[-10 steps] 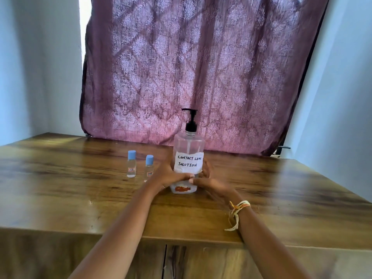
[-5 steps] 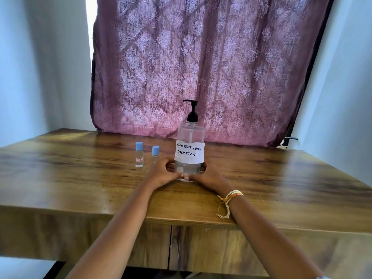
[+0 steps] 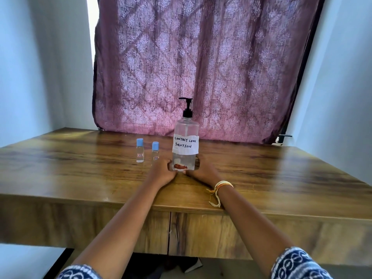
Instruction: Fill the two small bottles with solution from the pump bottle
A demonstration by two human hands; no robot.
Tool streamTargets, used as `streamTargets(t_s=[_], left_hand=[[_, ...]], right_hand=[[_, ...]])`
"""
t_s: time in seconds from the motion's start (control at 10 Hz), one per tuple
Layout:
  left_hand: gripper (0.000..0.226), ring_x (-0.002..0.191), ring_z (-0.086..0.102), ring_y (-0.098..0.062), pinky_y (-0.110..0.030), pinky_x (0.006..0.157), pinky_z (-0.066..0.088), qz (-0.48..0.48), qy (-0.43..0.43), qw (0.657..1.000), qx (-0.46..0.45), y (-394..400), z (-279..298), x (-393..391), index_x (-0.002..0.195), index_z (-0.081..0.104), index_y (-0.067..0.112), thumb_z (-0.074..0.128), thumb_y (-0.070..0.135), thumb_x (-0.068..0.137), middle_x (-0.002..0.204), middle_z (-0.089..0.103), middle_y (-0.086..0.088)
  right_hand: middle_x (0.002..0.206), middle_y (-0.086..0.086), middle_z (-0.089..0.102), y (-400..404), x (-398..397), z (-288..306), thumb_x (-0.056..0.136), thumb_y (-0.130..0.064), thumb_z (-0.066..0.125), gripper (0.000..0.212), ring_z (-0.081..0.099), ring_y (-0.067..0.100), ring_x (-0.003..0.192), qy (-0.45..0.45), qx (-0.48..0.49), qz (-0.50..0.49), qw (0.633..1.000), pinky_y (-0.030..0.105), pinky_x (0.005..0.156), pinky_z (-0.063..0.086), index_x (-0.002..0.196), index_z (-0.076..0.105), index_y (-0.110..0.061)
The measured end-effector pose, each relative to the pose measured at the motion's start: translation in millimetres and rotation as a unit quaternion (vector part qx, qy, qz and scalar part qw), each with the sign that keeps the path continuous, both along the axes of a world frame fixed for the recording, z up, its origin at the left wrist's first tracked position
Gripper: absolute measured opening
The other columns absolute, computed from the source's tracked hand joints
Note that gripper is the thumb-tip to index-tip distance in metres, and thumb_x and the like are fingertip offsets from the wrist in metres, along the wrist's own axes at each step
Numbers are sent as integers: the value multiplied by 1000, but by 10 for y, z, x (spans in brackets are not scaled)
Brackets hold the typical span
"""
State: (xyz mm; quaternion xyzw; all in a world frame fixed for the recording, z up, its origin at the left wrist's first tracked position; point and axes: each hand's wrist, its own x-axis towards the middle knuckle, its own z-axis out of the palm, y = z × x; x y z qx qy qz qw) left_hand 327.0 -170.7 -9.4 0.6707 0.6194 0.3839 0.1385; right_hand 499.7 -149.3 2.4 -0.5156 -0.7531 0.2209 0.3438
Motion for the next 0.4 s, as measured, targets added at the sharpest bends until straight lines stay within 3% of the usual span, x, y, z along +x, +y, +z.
streamTargets(t_s=[0.1,0.2,0.4], left_hand=[[10,88,64,-27,-37,77,49,-2,41,999,6,-97,-13,-14,83,65,6,62,15,85,91,69,-13],[19,88,63,-30,-40,81,50,-18,83,996,28,-230,-14,-30,83,68,-3,60,14,87,88,69,-18],[23,99,64,-25,-33,90,50,-34,98,993,49,-305,-69,-52,107,71,4,59,13,89,108,70,-13]], right_hand=[[125,8,63,-77,-27,-11,78,-37,72,63,61,27,113,-40,10,-26,999,43,94,51,130,47,-14],[129,15,56,-214,-64,-66,87,-35,51,49,54,37,117,-120,19,-52,991,46,97,46,130,45,-11],[125,16,56,-195,-35,-90,86,-29,48,45,54,38,115,-119,26,-58,991,47,95,46,126,46,-9]])
